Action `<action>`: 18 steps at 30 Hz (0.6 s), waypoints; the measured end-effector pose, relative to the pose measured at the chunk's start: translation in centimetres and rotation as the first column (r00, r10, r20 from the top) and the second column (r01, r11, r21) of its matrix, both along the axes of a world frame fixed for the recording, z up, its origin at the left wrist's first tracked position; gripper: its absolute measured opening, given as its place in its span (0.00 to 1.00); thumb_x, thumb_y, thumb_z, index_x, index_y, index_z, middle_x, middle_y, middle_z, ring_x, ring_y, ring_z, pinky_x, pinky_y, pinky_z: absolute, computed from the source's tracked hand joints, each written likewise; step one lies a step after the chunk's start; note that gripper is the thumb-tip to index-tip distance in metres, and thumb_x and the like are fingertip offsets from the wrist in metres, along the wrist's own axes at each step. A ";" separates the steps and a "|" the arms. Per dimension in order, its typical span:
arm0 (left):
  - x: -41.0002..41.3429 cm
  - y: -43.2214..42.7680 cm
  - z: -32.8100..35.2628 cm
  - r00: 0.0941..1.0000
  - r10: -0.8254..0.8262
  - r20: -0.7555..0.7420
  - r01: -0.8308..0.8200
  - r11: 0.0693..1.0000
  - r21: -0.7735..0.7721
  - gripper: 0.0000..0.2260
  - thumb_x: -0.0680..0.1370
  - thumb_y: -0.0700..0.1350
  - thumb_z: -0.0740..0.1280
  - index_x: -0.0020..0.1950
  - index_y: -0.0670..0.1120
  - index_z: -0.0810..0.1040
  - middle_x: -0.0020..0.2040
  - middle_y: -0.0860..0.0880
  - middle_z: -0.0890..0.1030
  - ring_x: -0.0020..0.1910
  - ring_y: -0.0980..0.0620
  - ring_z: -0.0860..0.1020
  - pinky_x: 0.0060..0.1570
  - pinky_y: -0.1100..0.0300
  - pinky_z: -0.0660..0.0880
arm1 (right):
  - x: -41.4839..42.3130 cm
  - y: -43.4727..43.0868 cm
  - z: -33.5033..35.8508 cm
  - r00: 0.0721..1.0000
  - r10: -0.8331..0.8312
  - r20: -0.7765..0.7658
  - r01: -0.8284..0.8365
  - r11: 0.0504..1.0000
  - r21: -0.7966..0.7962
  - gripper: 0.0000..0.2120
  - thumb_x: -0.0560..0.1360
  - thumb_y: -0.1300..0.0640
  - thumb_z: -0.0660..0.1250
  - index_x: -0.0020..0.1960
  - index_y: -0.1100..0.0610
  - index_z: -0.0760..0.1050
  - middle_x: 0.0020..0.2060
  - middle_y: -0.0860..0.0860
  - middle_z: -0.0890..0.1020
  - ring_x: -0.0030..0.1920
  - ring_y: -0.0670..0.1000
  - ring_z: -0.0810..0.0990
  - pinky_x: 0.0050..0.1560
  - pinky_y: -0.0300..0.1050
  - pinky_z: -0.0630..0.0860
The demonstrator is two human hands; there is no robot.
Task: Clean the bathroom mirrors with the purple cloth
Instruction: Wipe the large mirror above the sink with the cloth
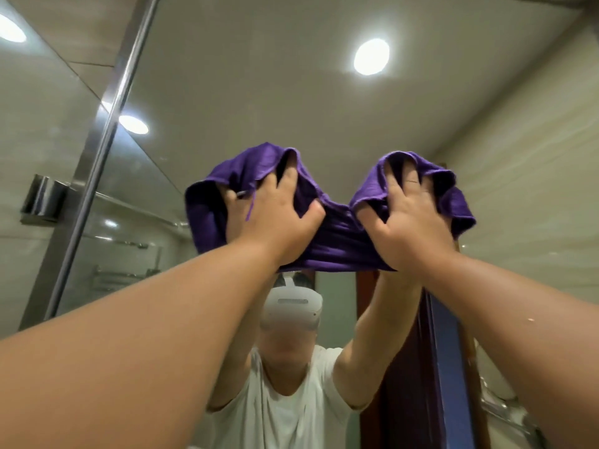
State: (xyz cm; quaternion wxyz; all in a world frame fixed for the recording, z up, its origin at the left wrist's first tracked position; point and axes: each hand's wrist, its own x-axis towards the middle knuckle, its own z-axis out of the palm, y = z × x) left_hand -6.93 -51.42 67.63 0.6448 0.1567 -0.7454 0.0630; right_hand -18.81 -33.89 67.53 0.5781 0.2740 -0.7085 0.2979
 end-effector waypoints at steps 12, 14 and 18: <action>1.9 -1.6 -1.1 0.994 0.002 0.107 0.018 0.982 -0.187 0.34 0.75 0.69 0.49 0.80 0.64 0.46 0.77 0.55 0.65 0.69 0.36 0.71 0.69 0.33 0.30 | 2.4 -3.7 0.9 0.997 -0.018 0.068 0.024 0.996 -0.084 0.42 0.71 0.26 0.43 0.81 0.42 0.46 0.81 0.46 0.46 0.80 0.58 0.44 0.70 0.72 0.57; 2.8 -3.2 -0.8 0.996 0.002 0.087 0.011 0.990 -0.143 0.35 0.74 0.69 0.49 0.80 0.64 0.46 0.78 0.53 0.65 0.71 0.38 0.70 0.71 0.31 0.34 | 2.9 -4.5 1.2 0.998 -0.022 0.053 0.026 0.997 -0.071 0.42 0.71 0.25 0.43 0.81 0.42 0.45 0.81 0.46 0.46 0.80 0.57 0.44 0.70 0.73 0.56; 5.0 -6.9 -0.1 0.998 0.034 0.046 -0.031 0.997 -0.071 0.36 0.73 0.70 0.47 0.80 0.62 0.44 0.79 0.51 0.62 0.74 0.41 0.67 0.72 0.30 0.38 | 4.6 -7.3 1.7 1.000 0.000 0.005 0.000 1.000 -0.012 0.40 0.72 0.26 0.45 0.80 0.40 0.43 0.81 0.45 0.44 0.80 0.57 0.42 0.72 0.72 0.51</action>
